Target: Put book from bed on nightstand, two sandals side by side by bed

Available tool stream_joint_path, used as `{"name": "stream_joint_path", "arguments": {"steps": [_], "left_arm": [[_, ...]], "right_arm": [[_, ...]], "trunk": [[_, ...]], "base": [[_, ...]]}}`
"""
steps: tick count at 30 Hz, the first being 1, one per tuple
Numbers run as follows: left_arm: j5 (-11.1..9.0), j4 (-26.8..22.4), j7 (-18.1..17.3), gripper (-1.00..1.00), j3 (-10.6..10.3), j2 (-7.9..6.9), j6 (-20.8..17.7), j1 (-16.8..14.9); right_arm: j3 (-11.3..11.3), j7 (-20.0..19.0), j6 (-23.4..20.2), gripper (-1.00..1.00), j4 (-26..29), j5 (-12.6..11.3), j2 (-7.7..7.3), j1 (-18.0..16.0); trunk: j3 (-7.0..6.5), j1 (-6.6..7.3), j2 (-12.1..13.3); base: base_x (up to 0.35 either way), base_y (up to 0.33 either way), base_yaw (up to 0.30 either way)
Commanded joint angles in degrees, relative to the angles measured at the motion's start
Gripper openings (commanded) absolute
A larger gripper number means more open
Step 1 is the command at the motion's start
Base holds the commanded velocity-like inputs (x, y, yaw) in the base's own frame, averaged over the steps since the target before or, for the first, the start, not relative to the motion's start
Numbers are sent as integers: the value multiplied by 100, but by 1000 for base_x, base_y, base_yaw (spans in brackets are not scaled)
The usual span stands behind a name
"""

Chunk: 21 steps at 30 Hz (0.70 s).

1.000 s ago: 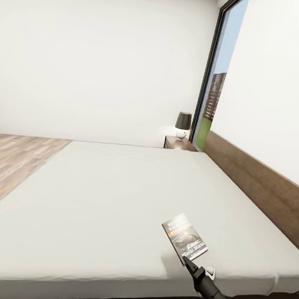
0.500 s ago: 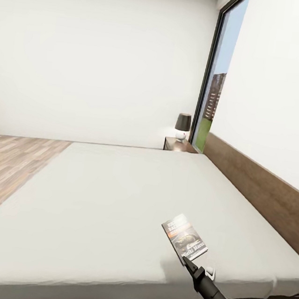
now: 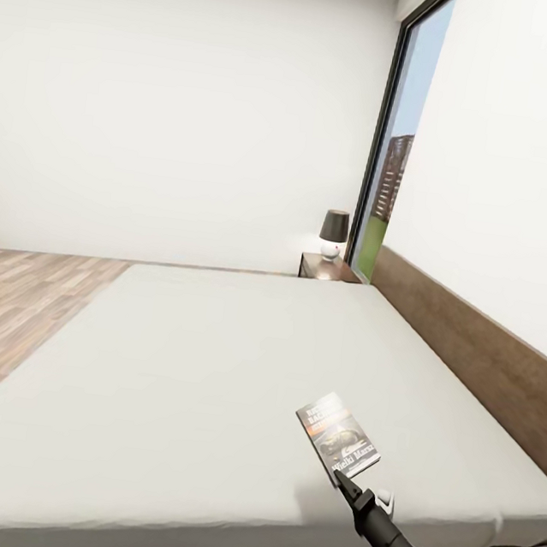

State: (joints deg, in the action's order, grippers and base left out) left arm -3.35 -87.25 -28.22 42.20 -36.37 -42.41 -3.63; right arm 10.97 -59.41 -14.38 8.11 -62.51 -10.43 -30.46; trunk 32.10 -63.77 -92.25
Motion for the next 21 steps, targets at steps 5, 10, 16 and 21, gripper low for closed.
{"name": "stream_joint_path", "arguments": {"steps": [5,10,16,21], "left_arm": [[-34,-3,-8,100,7,2,-48,-6],[-34,-3,-8,100,7,1,-48,-6],[-34,-3,-8,100,4,-1,-48,-6],[-34,-3,-8,100,0,0,-48,-6]], "right_arm": [[36,-10,-48,-100,-8,-59,-3,-3],[36,-9,-47,-100,-10,-60,-1,-3],[33,-10,-47,-100,-7,-58,50,-3],[30,-15,-47,-100,1,-59,103,-3]], "trunk": [[-84,111,199],[-174,221,399],[-282,352,640],[-379,462,840]], "base": [[0,0,0],[0,0,0],[0,0,0],[0,0,0]]}}
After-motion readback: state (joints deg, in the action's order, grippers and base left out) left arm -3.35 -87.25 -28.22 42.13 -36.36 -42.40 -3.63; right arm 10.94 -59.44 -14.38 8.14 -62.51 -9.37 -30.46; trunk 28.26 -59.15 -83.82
